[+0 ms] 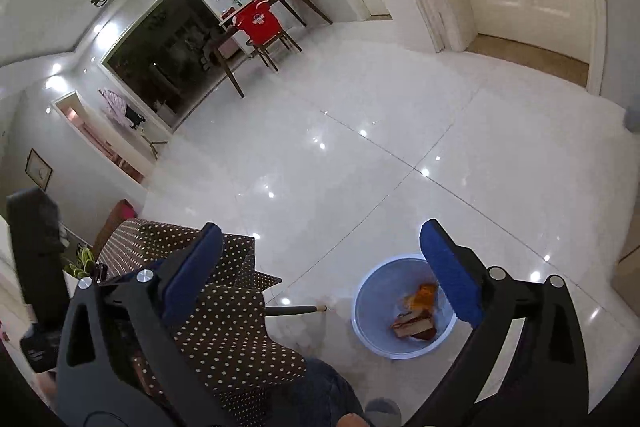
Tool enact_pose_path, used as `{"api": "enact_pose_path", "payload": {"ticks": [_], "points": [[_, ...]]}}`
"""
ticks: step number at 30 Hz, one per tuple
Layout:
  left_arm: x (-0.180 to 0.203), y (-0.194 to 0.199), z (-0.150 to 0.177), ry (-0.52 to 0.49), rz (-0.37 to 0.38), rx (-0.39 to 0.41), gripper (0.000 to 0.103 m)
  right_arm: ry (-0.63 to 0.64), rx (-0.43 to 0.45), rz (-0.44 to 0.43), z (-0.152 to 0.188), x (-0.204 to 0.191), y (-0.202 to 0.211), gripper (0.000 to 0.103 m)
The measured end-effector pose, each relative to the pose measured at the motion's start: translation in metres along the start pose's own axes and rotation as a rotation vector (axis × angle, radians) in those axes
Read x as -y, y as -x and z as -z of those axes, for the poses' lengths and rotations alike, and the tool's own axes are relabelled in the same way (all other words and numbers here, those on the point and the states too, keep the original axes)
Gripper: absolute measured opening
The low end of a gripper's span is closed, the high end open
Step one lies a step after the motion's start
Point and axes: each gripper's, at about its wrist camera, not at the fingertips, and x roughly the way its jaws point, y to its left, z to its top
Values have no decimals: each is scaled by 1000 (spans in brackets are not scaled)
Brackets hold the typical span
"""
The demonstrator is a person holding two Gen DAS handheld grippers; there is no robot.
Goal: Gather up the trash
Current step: 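Move both open tools back over the table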
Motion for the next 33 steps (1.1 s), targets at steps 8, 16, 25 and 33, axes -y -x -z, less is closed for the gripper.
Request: {"api": "enact_pose_path", "payload": {"ticks": [8, 16, 25, 33], "points": [[-18, 86, 20, 2, -29, 160, 92, 91, 31, -33, 9, -59, 16, 97], [-55, 154, 56, 27, -81, 265, 92, 215, 50, -116, 32, -141, 29, 97], [-101, 213, 106, 73, -163, 350, 92, 338, 13, -205, 74, -223, 26, 97], [-153, 250, 156, 149, -240, 373, 92, 408, -3, -274, 104, -279, 23, 97]]}}
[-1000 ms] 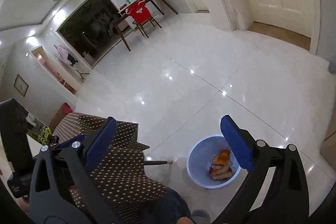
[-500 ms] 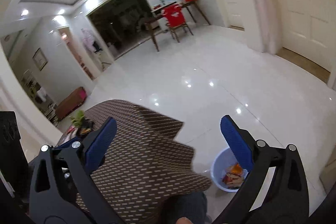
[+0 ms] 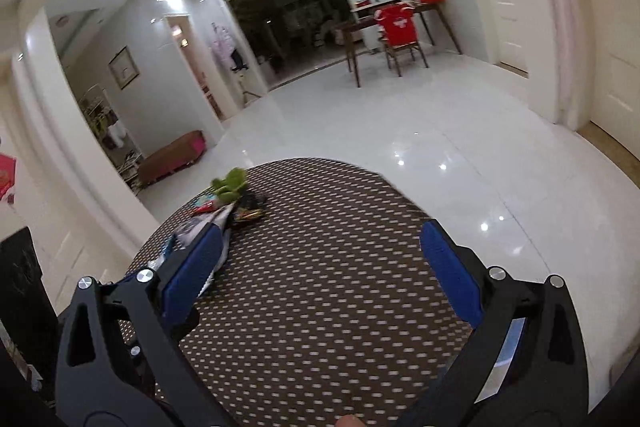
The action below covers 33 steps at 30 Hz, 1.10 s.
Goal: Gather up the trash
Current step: 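Move both open tools back over the table, then grasp the red-white snack wrapper with the left gripper while the right grasps the white bottle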
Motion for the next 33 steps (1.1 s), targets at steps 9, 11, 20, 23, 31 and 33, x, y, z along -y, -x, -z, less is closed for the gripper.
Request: {"api": "enact_pose_path", "payload": {"ticks": [9, 11, 20, 23, 31, 33], "points": [[-65, 32, 41, 49, -123, -49, 92, 65, -70, -66, 19, -54, -43, 97], [-79, 38, 50, 54, -157, -63, 92, 72, -83, -83, 25, -62, -49, 97], [-140, 47, 96, 109, -250, -180, 92, 170, -183, -158, 46, -109, -83, 97], [-146, 41, 104, 104, -236, -222, 82, 236, -223, -203, 59, -134, -92, 97], [-156, 37, 113, 106, -180, -240, 18, 379, -334, -315, 94, -201, -123, 97], [-163, 42, 116, 123, -197, -231, 17, 405, -353, -340, 101, -214, -129, 90]]}}
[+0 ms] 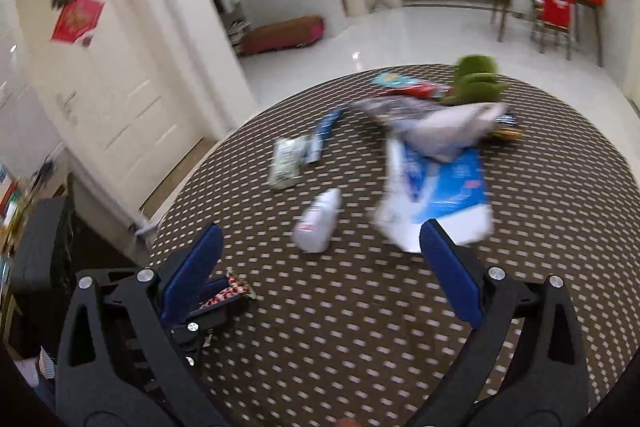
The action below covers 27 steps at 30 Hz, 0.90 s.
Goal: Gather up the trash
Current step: 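Grasp the red-white snack wrapper with the left gripper while the right grasps the white bottle, then carry both items to the blue bucket and open both grippers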
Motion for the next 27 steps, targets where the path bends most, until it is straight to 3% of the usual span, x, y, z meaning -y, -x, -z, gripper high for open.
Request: {"api": "enact_pose_path", "payload": {"ticks": [4, 7, 9, 12, 20, 27], "points": [[-16, 6, 2, 65, -19, 17, 17, 20, -58, -29, -4, -12, -31, 83], [-24, 12, 2, 106, -27, 31, 17, 27, -90, -13, -7, -14, -51, 67], [-28, 12, 0, 124, -31, 41, 17, 43, -105, 0, -8, -15, -60, 48], [-29, 11, -2, 139, -35, 49, 17, 54, -134, 23, -4, -17, -68, 35], [-29, 11, -4, 167, -44, 61, 17, 54, -135, -4, 8, -7, -57, 30], [-23, 20, -12, 172, -48, 93, 17, 15, -84, -110, 13, 5, -18, 25]]}}
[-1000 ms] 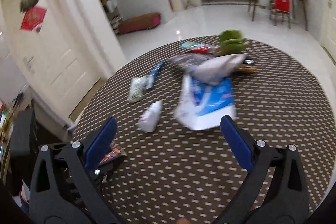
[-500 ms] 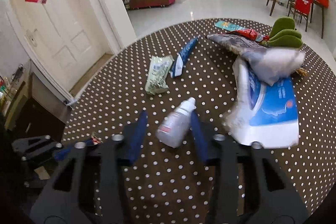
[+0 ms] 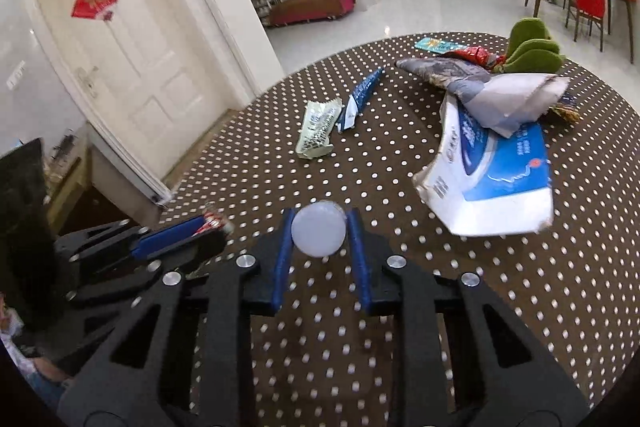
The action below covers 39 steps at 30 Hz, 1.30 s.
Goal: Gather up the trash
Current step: 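Carry both items to the blue bucket and open both grippers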
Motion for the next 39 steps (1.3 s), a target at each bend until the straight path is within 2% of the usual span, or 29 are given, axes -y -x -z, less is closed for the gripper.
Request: {"api": "enact_pose_path", "payload": {"ticks": [8, 13, 19, 26, 29, 33, 37, 39], "points": [[31, 1, -15, -31, 36, 25, 17, -45, 57, 3, 11, 23, 39, 24], [65, 1, -30, -73, 93, 55, 16, -118, 140, 5, 20, 51, 80, 24], [124, -4, -54, -136, 199, 89, 16, -196, 274, 95, 30, 100, 157, 24], [221, -18, -83, -204, 391, 88, 16, -314, 413, 255, 58, 168, 251, 24], [269, -30, -90, -245, 474, 51, 16, -367, 446, 318, 72, 197, 280, 24], [329, -60, -90, -279, 565, -48, 16, -462, 451, 426, 102, 242, 305, 24], [393, -91, -77, -351, 597, -142, 16, -575, 422, 502, 135, 287, 313, 24], [420, -107, -69, -392, 588, -182, 16, -641, 405, 518, 153, 310, 313, 24]]}}
